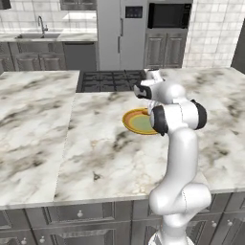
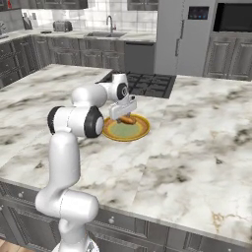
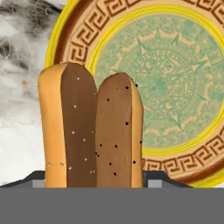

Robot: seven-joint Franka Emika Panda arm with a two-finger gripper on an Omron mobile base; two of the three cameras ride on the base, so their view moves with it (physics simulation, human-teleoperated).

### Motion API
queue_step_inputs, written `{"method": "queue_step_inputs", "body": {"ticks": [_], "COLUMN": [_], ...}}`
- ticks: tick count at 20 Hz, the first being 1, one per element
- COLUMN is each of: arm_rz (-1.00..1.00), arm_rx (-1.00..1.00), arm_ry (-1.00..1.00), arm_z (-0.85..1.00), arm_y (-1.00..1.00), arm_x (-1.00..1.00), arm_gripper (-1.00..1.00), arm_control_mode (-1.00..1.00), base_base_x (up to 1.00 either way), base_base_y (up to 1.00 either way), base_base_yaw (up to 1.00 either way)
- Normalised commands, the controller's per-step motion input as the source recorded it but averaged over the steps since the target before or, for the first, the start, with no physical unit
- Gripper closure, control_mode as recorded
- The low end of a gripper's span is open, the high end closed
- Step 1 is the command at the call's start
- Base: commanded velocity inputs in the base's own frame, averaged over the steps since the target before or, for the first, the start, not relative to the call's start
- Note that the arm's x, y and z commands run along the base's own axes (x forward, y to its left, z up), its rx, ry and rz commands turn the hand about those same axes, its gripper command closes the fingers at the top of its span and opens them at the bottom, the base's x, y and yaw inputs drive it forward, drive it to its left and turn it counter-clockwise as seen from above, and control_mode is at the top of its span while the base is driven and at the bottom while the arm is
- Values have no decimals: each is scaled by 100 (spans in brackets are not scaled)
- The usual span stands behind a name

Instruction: Move the hot dog bun to the plate on the dining table and place the condiment next to that plate. Then navigate to the fridge and take the sausage and place it on the plate as well.

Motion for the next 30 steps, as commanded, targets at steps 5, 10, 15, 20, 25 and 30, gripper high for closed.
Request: {"method": "queue_step_inputs", "body": {"ticks": [5,10,15,20,25,30], "arm_rz": [3,2,1,0,0,0], "arm_rx": [0,0,0,0,0,0], "arm_ry": [-11,-9,-4,-4,-4,-2], "arm_z": [-34,-35,-30,-16,-9,-13], "arm_y": [0,0,0,0,0,0], "arm_x": [13,16,19,25,28,26], "arm_gripper": [100,100,100,100,100,100], "arm_control_mode": [-100,-100,-100,-100,-100,-100], "base_base_x": [0,0,0,0,0,0], "base_base_y": [0,0,0,0,0,0], "base_base_yaw": [0,0,0,0,0,0]}}
